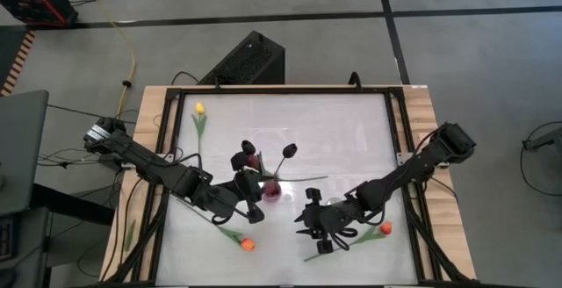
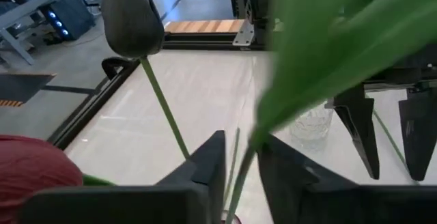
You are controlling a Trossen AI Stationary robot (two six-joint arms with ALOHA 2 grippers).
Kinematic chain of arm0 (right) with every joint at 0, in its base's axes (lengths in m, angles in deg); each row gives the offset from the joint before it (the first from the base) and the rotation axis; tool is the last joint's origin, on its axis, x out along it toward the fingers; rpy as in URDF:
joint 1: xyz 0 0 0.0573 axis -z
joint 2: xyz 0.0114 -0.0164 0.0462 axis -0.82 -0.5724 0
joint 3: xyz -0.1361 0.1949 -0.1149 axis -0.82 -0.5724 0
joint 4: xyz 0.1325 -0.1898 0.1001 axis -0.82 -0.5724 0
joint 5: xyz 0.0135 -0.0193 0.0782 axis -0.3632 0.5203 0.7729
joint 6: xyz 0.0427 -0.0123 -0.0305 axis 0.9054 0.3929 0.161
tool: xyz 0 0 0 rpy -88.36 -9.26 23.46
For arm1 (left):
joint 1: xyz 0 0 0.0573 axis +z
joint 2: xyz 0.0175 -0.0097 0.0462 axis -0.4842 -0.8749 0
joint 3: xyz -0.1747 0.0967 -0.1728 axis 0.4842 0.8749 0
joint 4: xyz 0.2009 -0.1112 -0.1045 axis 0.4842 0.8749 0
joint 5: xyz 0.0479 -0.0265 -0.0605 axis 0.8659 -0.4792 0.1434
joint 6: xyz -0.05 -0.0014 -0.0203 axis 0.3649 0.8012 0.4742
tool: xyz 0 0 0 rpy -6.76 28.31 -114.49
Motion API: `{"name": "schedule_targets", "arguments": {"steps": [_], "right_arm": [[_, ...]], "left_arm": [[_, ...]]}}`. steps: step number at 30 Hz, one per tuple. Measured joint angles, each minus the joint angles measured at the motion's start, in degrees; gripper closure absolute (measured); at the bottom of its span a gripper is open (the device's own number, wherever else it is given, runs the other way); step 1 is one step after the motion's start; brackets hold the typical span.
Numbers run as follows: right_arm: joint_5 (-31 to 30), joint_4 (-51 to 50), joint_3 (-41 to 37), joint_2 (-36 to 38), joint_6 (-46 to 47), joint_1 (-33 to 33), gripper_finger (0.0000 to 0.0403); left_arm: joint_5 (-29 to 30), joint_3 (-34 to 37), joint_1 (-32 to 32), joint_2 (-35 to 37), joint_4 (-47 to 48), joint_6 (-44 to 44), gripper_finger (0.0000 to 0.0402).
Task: Sort flowers into vase by color
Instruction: Put the red flower into the pink vase
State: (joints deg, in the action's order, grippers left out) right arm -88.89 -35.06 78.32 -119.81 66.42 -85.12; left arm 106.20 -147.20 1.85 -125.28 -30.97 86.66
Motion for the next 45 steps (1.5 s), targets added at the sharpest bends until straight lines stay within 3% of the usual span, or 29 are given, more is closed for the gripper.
{"name": "schedule_targets", "arguments": {"steps": [8, 15, 18, 24, 27, 31, 36, 39, 45], "right_arm": [[0.02, 0.1, 0.0, 0.0, 0.14, -0.64, 0.0234], [0.02, 0.41, 0.0, 0.0, 0.12, -0.71, 0.0234], [0.09, 2.72, 0.0, 0.15, -1.63, -0.23, 0.0234], [0.92, 16.17, 0.09, 0.31, -8.01, 0.68, 0.0234], [3.42, 16.65, 2.38, 0.78, -14.92, 0.54, 0.0237], [1.13, 16.57, 6.93, 2.16, -27.27, -2.86, 0.0256], [-8.28, 16.66, 9.66, 3.45, -40.58, -5.91, 0.0317], [-9.3, 19.67, 9.9, 3.45, -46.03, -5.26, 0.0374], [-9.07, 23.17, 9.9, 3.45, -48.13, -0.66, 0.0381]], "left_arm": [[-2.91, 0.0, 0.0, 0.4, 2.94, 1.63, 0.0256], [-5.63, -3.66, 0.0, 2.86, 12.34, 4.93, 0.0236], [-11.54, -4.96, 0.01, 4.05, 12.53, 3.91, 0.0235], [-29.37, -7.55, -0.74, 6.09, 12.54, 2.09, 0.0235], [-31.62, -8.31, -3.1, 8.21, 12.41, 1.86, 0.0239], [-24.98, -8.35, -8.8, 12.02, 14.68, -0.72, 0.0253], [-5.05, -8.35, -16.63, 14.79, 20.16, -1.06, 0.0275], [4.16, -8.35, -20.04, 14.73, 22.54, 0.78, 0.0287], [7.08, -8.35, -22.65, 13.59, 23.12, 1.96, 0.0308]]}}
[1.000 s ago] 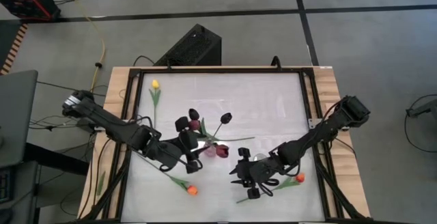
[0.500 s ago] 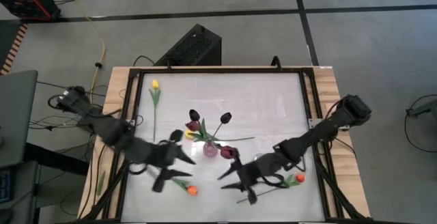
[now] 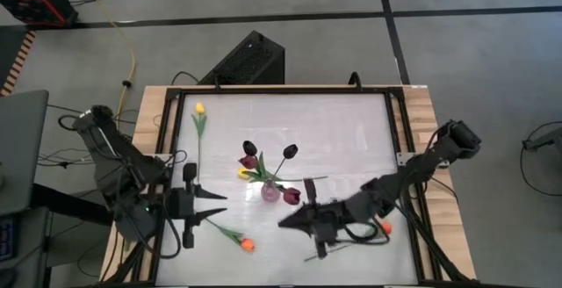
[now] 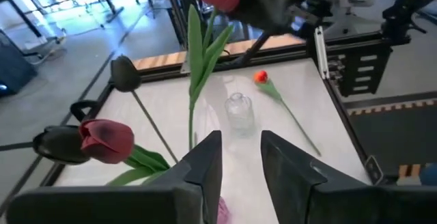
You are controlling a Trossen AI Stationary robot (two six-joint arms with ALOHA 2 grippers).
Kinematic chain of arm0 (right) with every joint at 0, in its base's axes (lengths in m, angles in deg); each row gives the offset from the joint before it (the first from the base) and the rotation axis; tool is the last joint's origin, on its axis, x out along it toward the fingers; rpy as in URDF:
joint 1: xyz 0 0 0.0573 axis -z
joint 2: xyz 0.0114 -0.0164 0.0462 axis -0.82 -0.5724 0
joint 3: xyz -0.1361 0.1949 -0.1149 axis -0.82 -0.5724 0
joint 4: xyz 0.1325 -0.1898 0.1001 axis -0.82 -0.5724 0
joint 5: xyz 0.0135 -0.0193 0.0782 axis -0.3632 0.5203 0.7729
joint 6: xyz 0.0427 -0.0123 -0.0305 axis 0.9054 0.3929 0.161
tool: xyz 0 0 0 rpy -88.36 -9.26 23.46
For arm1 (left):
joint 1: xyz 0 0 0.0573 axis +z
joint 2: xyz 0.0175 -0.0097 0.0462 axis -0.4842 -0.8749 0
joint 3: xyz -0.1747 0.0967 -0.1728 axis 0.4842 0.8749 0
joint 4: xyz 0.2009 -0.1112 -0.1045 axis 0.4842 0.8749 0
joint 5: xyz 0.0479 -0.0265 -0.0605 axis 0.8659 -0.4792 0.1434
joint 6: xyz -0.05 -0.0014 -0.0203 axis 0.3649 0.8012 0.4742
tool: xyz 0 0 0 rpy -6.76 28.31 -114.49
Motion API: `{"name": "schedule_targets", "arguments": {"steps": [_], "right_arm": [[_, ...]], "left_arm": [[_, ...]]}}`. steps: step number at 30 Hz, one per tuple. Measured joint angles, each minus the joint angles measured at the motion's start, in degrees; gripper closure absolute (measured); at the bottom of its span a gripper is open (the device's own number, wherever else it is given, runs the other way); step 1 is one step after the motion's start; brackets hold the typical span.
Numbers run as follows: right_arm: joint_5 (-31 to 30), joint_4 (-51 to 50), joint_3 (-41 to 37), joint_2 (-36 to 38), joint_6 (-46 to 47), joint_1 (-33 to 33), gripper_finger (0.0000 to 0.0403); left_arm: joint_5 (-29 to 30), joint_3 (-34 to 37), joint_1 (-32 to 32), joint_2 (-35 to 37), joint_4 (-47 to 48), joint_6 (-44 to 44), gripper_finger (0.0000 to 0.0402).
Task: Sort flowers into vase by color
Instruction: Put the red flower into the pink vase, then put the right orange flower into the transparent vase
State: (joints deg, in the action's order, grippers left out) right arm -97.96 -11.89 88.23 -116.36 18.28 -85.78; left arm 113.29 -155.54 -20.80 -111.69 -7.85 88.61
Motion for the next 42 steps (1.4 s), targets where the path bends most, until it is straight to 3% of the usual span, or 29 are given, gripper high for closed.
{"name": "schedule_targets", "arguments": {"steps": [7, 12, 18, 25, 31, 37, 42], "right_arm": [[-0.22, 7.59, 0.0, 0.0, -2.99, 7.48, 0.0386], [0.37, 4.35, 0.0, 0.49, 1.99, 10.46, 0.0386], [1.98, -3.61, -0.02, 6.41, 6.94, 3.7, 0.0386], [4.51, -23.87, 0.04, 14.24, 26.58, -4.7, 0.0385], [14.6, -34.96, 0.03, 10.62, 43.97, -8.75, 0.0385], [19.86, -45.46, -0.02, 3.63, 62.67, -10.72, 0.0373], [21.73, -55.04, -0.02, -2.45, 76.42, -11.68, 0.0356]], "left_arm": [[2.48, 0.0, 0.13, -0.54, 0.16, 1.03, 0.0329], [2.63, 0.0, 0.25, -0.54, 0.29, 2.23, 0.0331], [2.76, 0.0, 0.37, -0.54, 2.27, 2.18, 0.0331], [1.3, 7.07, 3.14, -0.56, -2.54, 0.92, 0.0332], [-11.88, 15.85, 7.46, -0.54, -18.14, -7.76, 0.0332], [-36.33, 26.37, 10.73, -0.56, -38.17, -18.81, 0.0332], [-38.88, 32.73, 12.26, -0.54, -49.16, -17.75, 0.0332]]}}
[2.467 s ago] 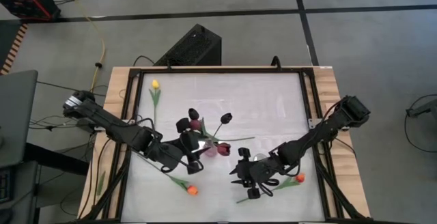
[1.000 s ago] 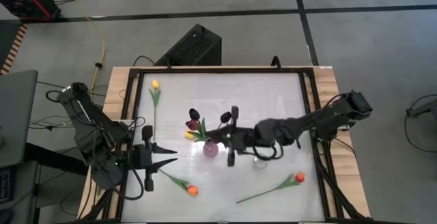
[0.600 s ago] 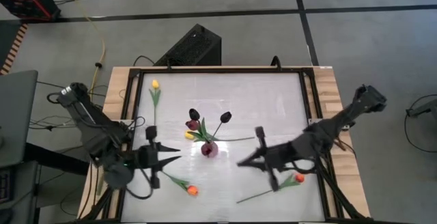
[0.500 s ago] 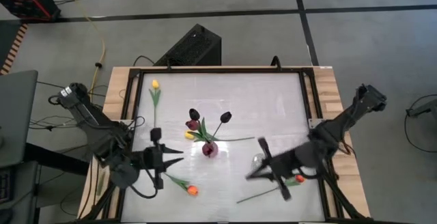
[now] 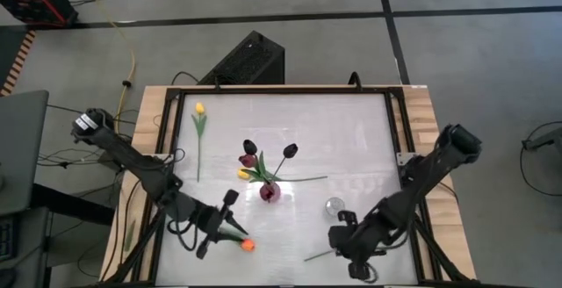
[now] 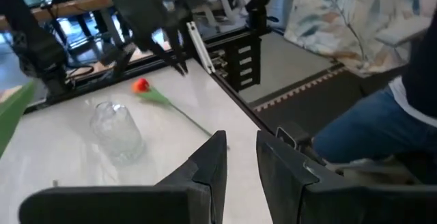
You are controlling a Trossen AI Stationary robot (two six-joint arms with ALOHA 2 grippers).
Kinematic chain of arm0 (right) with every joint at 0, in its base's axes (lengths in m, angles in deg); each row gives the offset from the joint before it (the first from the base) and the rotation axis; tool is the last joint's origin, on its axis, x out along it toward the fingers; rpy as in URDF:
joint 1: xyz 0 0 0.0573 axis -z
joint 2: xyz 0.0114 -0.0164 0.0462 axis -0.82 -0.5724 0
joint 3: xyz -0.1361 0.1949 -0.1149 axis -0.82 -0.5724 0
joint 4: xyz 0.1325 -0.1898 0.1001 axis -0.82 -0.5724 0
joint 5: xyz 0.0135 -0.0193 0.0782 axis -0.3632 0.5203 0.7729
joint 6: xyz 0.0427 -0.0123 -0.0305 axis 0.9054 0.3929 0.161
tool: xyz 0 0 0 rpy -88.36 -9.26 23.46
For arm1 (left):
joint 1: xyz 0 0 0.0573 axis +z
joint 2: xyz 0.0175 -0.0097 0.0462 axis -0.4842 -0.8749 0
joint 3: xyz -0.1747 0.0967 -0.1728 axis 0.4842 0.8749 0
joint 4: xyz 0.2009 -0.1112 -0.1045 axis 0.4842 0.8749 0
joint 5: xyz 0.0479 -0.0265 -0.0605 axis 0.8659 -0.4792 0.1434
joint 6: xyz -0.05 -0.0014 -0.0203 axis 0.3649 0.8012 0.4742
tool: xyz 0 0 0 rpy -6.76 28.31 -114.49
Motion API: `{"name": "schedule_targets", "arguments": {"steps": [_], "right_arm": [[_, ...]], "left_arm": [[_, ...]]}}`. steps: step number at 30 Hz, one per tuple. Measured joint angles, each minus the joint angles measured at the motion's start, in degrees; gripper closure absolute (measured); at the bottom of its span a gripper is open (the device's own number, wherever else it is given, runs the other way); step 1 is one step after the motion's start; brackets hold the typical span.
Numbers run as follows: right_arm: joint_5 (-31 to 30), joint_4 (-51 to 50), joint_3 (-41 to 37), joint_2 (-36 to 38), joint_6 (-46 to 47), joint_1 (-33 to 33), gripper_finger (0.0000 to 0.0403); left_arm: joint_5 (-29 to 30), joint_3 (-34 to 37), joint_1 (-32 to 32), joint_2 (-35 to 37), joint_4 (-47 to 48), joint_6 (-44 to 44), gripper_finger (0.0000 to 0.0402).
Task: Sort flowers into vase by color
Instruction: Put the right orange flower into the transparent vase
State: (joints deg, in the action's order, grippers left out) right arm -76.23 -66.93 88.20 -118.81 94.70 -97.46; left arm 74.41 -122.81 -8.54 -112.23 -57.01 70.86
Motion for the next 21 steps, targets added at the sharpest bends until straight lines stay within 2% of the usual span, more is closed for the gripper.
{"name": "schedule_targets", "arguments": {"steps": [2, 6, 10, 15, 21], "right_arm": [[0.31, -2.34, 0.0, -2.64, 0.36, -0.3, 0.0354], [2.19, -3.77, -0.07, -7.6, -6.62, -0.44, 0.0351], [4.48, -4.91, -0.07, -10.62, -8.61, 0.56, 0.0334], [5.76, -8.78, -0.04, -13.15, -8.83, 1.12, 0.0284], [7.19, -10.72, -0.07, -15.37, -8.85, 0.92, 0.0208]], "left_arm": [[-0.14, 1.33, 0.71, 0.0, -1.88, 1.15, 0.0332], [-0.19, 1.82, 1.08, 0.0, -1.85, 1.97, 0.0332], [-0.98, 1.82, 1.0, 0.0, -2.21, 2.23, 0.0332], [-3.94, 1.82, 0.8, 0.0, -1.99, 2.83, 0.0332], [-4.15, 1.82, 0.78, 0.0, -1.81, 2.87, 0.0332]]}}
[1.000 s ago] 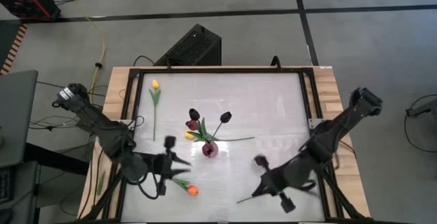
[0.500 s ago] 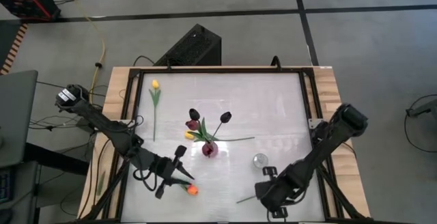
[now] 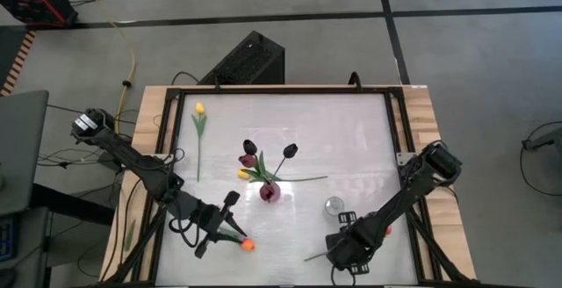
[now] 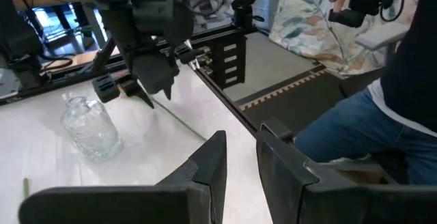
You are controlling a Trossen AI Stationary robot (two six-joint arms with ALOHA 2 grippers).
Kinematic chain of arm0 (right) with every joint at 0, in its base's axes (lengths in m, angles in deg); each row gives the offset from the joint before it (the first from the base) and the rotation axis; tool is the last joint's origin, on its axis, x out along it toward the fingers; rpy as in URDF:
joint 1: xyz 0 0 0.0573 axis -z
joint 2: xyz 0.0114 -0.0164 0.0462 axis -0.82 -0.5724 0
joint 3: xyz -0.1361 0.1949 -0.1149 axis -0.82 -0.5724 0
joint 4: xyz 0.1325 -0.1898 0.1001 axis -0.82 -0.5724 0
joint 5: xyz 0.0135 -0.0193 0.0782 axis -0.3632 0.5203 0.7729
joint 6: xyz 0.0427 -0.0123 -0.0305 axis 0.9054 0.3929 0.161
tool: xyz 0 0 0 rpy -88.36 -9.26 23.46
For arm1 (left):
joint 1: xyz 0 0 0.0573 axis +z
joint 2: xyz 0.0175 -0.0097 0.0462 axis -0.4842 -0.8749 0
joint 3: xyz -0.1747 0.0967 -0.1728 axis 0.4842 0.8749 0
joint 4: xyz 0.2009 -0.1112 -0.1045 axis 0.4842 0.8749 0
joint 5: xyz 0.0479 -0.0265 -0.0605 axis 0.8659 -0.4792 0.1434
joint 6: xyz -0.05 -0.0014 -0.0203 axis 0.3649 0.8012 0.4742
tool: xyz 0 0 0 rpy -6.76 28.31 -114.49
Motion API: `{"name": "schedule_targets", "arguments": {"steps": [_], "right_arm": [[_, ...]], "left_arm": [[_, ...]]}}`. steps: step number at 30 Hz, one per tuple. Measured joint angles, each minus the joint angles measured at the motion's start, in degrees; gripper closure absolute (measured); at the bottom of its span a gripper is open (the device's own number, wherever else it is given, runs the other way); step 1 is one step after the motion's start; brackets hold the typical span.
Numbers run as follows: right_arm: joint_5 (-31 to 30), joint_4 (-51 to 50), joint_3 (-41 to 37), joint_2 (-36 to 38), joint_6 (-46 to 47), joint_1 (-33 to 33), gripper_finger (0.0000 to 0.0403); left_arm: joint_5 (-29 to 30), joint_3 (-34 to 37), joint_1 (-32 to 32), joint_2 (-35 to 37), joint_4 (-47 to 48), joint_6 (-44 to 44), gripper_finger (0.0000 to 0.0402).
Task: Sort flowers into vase by color
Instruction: Put the right orange flower into the transparent vase
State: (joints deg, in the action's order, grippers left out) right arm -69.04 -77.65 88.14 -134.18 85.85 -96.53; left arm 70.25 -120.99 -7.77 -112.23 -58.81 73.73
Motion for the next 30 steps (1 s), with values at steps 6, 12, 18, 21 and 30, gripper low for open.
{"name": "schedule_targets", "arguments": {"steps": [6, 12, 18, 21, 30], "right_arm": [[0.11, -0.93, 0.27, -3.13, -0.54, -0.41, 0.0202], [1.57, -1.9, 1.12, -2.39, -1.82, -1.05, 0.0322], [0.99, -3.41, 6.03, 0.58, -4.47, -1.31, 0.0379], [-4.85, -5.06, 9.13, 1.57, -5.96, -1.21, 0.0383], [-37.39, -4.33, 16.52, 4.99, -28.24, -2.71, 0.0384]], "left_arm": [[0.08, 0.0, 0.0, 0.0, 0.18, -0.02, 0.0332], [-0.04, 0.0, 0.0, 0.0, 0.35, -0.02, 0.0332], [0.39, -0.02, 0.02, 0.0, 0.34, -0.02, 0.0332], [0.41, -0.02, 0.02, 0.0, 0.33, -0.02, 0.0332], [0.5, -0.04, 0.02, 0.0, 0.06, 0.2, 0.0331]]}}
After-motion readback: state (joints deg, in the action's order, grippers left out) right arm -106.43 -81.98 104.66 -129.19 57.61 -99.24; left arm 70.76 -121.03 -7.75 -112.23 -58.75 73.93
